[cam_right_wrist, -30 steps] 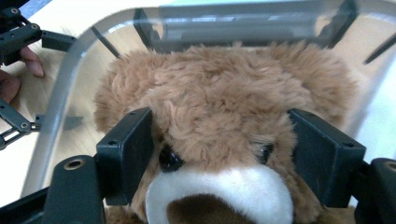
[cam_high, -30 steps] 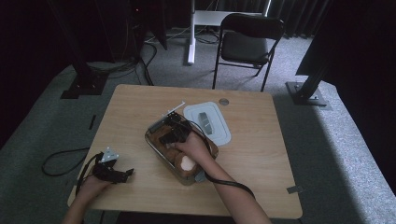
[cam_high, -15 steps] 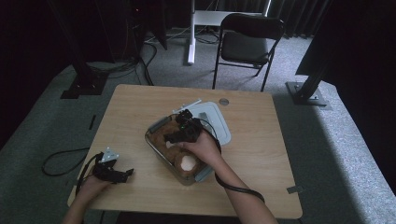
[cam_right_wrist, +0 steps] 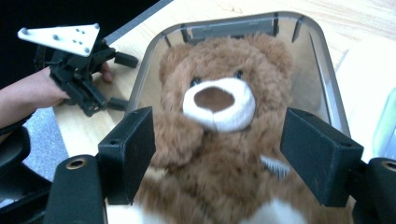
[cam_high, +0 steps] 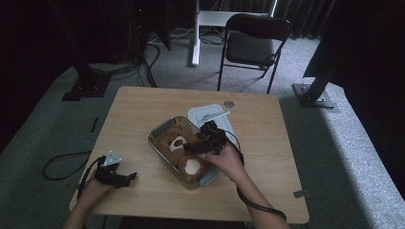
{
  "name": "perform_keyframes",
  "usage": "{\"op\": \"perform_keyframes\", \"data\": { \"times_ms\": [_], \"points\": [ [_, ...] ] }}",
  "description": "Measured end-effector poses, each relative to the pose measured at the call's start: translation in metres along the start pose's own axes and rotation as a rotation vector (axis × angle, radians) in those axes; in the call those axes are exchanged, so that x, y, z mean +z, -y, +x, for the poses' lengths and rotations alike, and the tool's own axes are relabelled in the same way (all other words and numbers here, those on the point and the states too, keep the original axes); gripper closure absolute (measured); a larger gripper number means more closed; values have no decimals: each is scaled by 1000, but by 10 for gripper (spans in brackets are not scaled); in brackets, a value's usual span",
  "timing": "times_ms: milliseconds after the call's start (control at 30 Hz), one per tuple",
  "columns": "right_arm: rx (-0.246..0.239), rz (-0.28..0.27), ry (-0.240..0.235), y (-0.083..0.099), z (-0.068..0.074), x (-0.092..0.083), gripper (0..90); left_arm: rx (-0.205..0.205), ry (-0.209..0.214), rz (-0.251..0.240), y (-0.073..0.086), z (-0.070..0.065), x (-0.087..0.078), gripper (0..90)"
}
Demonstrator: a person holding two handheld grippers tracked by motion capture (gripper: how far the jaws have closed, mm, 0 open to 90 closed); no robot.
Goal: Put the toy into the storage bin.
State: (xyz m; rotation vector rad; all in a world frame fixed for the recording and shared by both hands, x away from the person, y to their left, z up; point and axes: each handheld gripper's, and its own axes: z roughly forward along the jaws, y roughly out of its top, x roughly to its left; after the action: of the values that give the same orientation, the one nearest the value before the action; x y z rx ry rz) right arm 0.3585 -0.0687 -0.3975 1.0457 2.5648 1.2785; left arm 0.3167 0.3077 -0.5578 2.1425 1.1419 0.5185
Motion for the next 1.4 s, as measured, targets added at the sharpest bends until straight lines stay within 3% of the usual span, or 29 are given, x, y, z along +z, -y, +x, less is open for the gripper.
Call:
{"op": "perform_keyframes", "data": {
  "times_ms": [367, 433, 500, 733, 800, 967, 1167, 1400],
  "points": [
    [12, -11, -52, 31, 3, -26, 313, -1, 1, 1, 0, 0, 0, 3],
    [-5, 0, -70, 36, 5, -27, 334, -1, 1, 1, 0, 0, 0, 3],
    [-24, 4, -74, 38, 8, -26, 426, -1, 1, 1, 0, 0, 0, 3],
    [-71, 34, -110, 40, 17, -20, 477, -2, 1, 1, 0, 0, 0, 3],
    [-72, 46, -129, 40, 18, -17, 484, -2, 1, 1, 0, 0, 0, 3],
    [-79, 73, -122, 38, 20, -6, 484, -1, 1, 1, 0, 0, 0, 3],
    [-63, 129, -113, 33, 13, 21, 477, -2, 1, 0, 0, 0, 0, 3],
    [-121, 198, -63, 30, 19, 40, 489, -3, 1, -1, 0, 0, 0, 3]
  ]
}}
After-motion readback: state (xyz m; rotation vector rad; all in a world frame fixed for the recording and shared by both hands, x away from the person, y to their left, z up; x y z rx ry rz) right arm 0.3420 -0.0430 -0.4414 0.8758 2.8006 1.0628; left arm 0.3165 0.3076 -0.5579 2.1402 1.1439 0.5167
